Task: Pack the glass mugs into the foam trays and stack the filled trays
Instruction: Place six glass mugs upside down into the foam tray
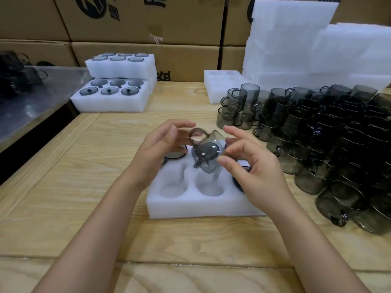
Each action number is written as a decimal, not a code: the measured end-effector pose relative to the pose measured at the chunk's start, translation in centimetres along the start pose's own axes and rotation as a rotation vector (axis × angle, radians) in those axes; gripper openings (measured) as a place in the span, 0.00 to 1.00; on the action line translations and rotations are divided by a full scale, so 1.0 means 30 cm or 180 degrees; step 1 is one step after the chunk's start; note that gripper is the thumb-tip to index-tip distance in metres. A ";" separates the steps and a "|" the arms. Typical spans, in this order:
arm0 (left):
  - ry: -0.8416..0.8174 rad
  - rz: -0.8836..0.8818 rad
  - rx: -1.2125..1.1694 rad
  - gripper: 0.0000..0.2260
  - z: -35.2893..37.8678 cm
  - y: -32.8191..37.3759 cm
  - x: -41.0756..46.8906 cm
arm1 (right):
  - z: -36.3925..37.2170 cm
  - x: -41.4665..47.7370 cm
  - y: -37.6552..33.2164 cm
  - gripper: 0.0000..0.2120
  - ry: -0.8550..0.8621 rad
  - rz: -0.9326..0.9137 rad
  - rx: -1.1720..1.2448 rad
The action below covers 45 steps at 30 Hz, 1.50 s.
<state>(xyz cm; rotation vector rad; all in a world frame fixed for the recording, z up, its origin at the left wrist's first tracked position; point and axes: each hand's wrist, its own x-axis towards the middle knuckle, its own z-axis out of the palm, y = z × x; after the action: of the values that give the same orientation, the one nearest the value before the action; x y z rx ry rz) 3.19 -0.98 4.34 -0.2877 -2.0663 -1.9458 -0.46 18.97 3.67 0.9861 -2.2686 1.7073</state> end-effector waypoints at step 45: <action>-0.0422 0.0844 0.1900 0.19 0.124 0.077 0.026 | 0.044 0.094 -0.059 0.20 -0.1225 -0.0066 -0.1893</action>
<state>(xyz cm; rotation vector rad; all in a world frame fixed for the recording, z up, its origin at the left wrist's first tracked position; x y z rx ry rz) 2.96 2.84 6.60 -0.5277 -2.4276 -1.1216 -1.28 16.37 5.98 1.2438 -2.7276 0.7738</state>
